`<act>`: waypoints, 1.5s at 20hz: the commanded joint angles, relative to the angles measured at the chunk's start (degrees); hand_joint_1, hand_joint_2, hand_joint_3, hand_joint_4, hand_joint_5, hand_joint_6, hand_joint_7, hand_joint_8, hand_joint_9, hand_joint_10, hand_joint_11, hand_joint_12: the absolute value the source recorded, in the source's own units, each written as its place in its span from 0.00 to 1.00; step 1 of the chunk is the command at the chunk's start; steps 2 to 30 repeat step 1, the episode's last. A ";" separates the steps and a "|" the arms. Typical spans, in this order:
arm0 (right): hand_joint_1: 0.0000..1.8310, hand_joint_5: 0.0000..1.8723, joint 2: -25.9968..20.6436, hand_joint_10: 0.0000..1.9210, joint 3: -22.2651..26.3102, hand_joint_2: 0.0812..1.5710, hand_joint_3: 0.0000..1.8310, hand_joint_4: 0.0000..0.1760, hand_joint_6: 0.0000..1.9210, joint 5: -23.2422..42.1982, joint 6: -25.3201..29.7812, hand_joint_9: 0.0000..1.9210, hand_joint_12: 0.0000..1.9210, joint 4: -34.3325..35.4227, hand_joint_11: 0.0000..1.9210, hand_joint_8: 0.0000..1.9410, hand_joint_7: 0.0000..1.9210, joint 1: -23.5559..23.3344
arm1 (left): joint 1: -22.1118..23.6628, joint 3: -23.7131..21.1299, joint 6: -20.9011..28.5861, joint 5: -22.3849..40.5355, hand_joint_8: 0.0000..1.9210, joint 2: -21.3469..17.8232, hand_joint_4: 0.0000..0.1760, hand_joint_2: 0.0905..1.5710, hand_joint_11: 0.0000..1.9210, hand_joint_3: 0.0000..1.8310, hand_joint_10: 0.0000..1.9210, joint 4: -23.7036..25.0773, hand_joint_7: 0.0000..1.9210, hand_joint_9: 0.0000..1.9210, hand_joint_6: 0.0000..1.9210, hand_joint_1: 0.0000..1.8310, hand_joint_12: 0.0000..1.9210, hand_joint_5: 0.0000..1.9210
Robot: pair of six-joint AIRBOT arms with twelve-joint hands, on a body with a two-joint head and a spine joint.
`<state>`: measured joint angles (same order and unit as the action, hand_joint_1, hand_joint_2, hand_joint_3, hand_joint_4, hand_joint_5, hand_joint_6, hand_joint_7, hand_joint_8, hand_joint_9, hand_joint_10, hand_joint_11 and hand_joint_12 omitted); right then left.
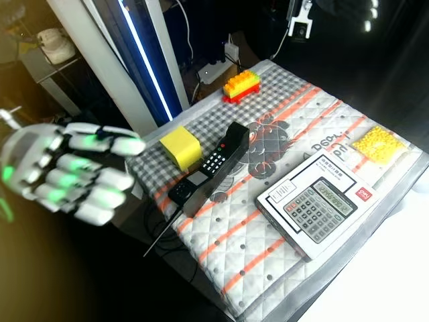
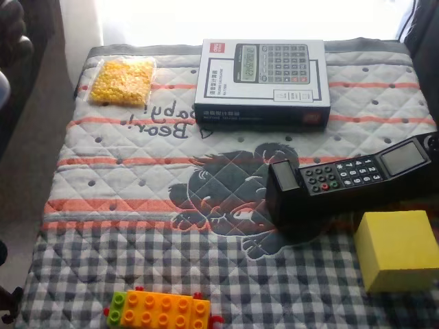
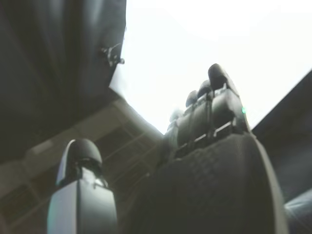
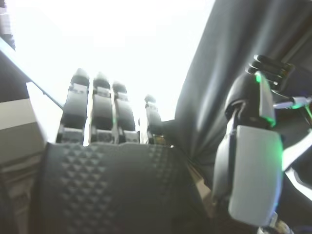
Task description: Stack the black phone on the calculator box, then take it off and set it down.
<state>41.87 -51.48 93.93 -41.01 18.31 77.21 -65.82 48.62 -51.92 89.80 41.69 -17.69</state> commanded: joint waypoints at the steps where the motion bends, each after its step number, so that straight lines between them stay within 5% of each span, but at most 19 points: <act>1: 0.28 0.01 -0.09 0.00 -0.78 0.68 0.01 0.77 0.00 7.09 0.49 0.06 0.02 1.60 0.06 0.00 0.02 -0.51 | 0.47 0.11 1.05 9.17 0.00 0.15 0.47 0.74 0.00 0.01 0.00 -0.43 0.02 0.04 0.00 0.13 0.14 0.00; 30: 0.28 0.01 -0.09 0.00 -0.78 0.68 0.01 0.77 0.00 7.09 0.49 0.06 0.02 1.60 0.06 0.00 0.02 -0.51 | 0.47 0.11 1.05 9.17 0.00 0.15 0.47 0.74 0.00 0.01 0.00 -0.43 0.02 0.04 0.00 0.13 0.14 0.00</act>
